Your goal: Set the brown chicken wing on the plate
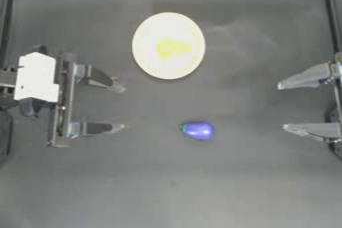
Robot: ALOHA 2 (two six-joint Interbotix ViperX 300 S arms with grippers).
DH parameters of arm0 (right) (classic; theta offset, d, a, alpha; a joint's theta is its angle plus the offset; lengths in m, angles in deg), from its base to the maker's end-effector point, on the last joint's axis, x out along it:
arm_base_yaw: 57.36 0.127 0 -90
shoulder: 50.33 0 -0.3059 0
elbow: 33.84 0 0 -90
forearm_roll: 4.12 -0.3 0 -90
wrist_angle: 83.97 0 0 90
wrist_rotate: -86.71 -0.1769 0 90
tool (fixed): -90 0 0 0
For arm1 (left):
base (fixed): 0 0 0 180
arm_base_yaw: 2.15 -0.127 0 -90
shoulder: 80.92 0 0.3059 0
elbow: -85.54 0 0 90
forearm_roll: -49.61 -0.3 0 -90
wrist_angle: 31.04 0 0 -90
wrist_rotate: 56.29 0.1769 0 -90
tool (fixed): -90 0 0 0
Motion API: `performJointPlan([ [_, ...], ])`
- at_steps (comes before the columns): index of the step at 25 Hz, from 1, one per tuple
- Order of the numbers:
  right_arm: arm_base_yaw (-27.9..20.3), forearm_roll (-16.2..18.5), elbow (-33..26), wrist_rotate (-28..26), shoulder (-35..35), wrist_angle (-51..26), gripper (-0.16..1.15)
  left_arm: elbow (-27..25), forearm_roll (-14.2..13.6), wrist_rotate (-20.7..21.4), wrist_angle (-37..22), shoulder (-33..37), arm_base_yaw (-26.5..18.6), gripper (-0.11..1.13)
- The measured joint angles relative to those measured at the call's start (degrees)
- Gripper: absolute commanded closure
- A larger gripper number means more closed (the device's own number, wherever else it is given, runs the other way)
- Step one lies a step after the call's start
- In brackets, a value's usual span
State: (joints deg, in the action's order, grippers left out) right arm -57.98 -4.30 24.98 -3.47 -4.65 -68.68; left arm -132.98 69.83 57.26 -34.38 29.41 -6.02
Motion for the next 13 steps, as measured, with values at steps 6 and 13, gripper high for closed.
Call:
performJointPlan([
  [6, 0.00, 0.00, 0.00, 0.00, 0.00, 0.09, 0.00, -2.81, 0.62, 0.00, 1.76, 2.81, 0.97, 0.03],
  [13, 0.00, 0.00, 0.00, 0.00, 0.00, 0.09, 0.00, -5.98, 1.05, -0.09, 4.04, 5.98, 2.11, 0.03],
])
